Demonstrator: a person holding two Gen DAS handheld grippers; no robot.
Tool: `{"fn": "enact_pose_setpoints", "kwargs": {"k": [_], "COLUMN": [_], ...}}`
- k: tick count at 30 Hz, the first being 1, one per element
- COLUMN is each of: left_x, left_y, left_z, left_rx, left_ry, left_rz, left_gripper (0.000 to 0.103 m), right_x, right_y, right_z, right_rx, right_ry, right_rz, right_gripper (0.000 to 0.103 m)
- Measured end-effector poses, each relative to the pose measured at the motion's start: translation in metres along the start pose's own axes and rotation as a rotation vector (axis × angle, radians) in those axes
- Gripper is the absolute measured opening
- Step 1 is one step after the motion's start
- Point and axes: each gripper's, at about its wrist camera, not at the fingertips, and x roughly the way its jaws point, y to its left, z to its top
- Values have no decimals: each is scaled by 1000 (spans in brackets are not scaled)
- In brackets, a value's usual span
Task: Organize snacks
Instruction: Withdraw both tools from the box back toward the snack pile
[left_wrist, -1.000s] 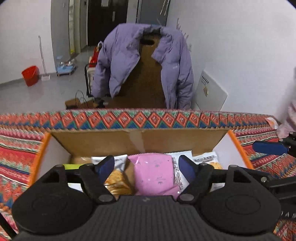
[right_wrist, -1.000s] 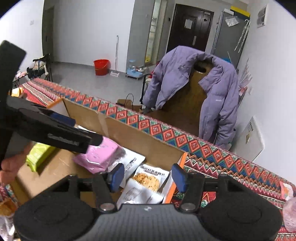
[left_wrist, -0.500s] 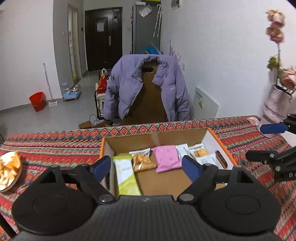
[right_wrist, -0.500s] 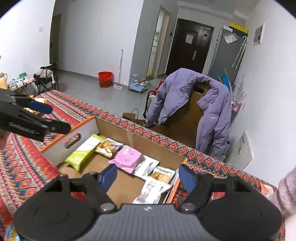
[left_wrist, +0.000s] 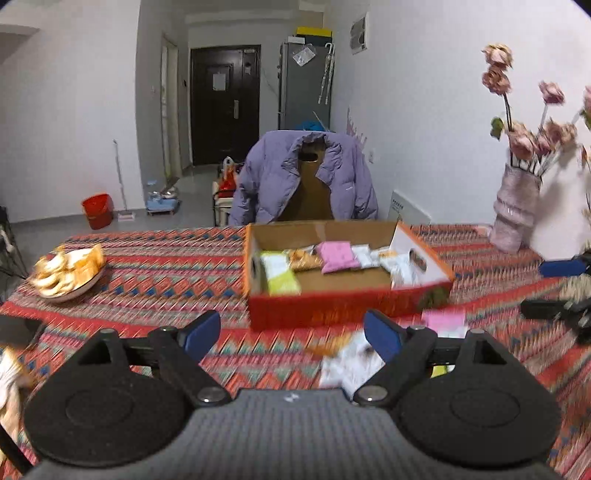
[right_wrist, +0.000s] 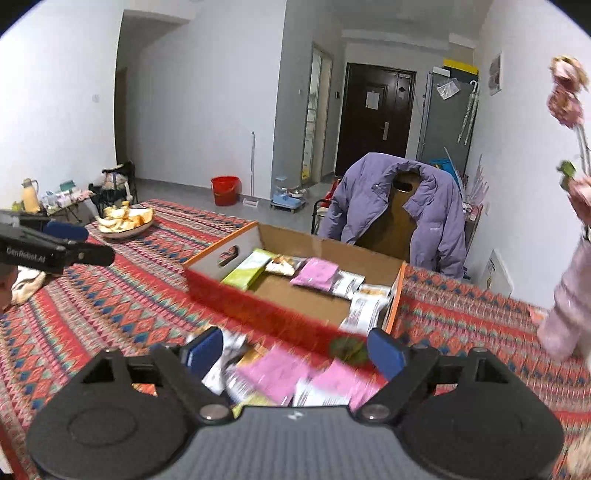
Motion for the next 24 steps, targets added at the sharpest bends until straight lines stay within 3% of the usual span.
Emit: {"fn": "enact_pose_setpoints", "kwargs": {"k": [7,11,18,24], "left_x": [-70,-100,-121,-111], "left_y": [3,0,-4,-14], "left_z": [-70,-102,-134,-143], "left_rx": [-38,-55,-85,-60], "left_ry": [-62,-88,-50,-11], "left_rz": [-1,60,53,45], "left_gripper": [90,93,93,93], "right_x": [-54,-74,-89,-88], "right_y": [28,45,67,73], "right_z": [-61,-90,-120,-131], "right_rx": [52,72,66,51], "right_ry": [-50,-71,-56,-37], "right_rz": [6,-27,-59,-73], "right_gripper": [89,96,98,98]}}
